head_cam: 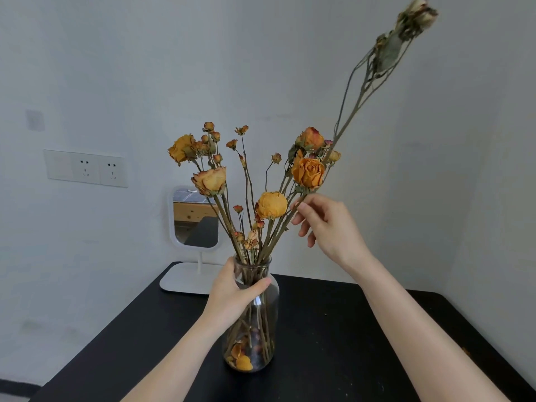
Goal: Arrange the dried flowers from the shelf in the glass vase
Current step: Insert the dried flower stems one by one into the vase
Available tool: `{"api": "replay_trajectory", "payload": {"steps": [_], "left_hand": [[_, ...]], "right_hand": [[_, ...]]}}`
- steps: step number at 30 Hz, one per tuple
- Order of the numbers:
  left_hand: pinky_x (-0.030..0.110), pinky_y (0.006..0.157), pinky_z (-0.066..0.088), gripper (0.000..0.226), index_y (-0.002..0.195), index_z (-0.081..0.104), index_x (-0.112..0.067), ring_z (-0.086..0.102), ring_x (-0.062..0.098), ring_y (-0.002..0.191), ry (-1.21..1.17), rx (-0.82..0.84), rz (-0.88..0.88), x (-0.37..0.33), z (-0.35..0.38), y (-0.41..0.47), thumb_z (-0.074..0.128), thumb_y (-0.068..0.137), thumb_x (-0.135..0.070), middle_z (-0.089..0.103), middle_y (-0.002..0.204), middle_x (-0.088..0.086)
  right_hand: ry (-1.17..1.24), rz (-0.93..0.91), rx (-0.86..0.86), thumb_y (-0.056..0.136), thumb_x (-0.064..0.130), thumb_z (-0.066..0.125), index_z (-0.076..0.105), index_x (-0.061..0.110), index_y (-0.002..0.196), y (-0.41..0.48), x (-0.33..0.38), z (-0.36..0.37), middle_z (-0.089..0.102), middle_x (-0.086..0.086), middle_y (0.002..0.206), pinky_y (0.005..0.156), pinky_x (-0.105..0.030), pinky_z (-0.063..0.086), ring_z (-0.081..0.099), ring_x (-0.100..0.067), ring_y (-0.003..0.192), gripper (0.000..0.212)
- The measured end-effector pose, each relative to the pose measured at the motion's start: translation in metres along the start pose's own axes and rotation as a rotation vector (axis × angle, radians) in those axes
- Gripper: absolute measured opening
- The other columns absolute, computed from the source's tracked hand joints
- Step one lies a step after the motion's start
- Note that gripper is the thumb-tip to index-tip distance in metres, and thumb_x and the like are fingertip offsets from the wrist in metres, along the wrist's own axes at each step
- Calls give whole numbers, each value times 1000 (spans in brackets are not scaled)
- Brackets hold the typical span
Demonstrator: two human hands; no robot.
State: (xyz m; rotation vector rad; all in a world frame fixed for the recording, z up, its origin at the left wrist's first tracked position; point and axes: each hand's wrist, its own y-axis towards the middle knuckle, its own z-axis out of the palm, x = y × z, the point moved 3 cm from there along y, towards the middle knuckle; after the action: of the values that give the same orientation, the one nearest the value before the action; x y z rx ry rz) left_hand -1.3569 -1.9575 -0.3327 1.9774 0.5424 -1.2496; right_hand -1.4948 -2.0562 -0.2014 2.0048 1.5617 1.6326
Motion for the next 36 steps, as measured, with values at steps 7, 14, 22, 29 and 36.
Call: {"api": "replay_trajectory", "payload": {"steps": [7, 14, 22, 29, 36], "left_hand": [[19, 89, 38, 55, 117, 44, -35, 50, -1, 104, -13, -5, 4, 2, 0, 0, 75, 71, -39, 55, 109, -22], [9, 77, 39, 44, 101, 44, -46, 53, -7, 100, -25, 13, 20, 0, -1, -1, 75, 71, -38, 58, 105, -23], [6, 73, 37, 46, 102, 44, -47, 52, -12, 97, -26, 7, 17, -1, -1, -2, 76, 70, -40, 58, 103, -26], [6, 68, 35, 44, 97, 43, -51, 47, -20, 90, -24, 3, 15, -2, -1, -4, 76, 70, -41, 54, 99, -32], [4, 66, 35, 43, 97, 42, -50, 46, -21, 89, -33, 11, 13, -2, -1, -3, 75, 71, -40, 52, 99, -33]], "right_hand": [[-306, 21, 141, 88, 28, 60, 67, 12, 78, 9, 2, 16, 62, 4, 67, 47, -11, 42, 55, -6, 48, 20], [-66, 123, 98, 89, 18, 60, 62, 15, 79, 8, 4, 18, 63, 1, 60, 42, -15, 44, 53, -5, 39, 11], [64, 112, 74, 92, 9, 53, 60, 14, 74, 11, 7, 15, 65, -3, 67, 45, -18, 49, 57, -10, 46, 20], [-46, 160, 205, 88, 10, 60, 63, 9, 78, 10, 2, 26, 64, -3, 61, 43, -16, 47, 53, -5, 38, 11], [125, 129, 63, 87, 5, 59, 60, 17, 72, 11, 3, 15, 66, -8, 66, 43, -16, 47, 55, -5, 40, 20]]}}
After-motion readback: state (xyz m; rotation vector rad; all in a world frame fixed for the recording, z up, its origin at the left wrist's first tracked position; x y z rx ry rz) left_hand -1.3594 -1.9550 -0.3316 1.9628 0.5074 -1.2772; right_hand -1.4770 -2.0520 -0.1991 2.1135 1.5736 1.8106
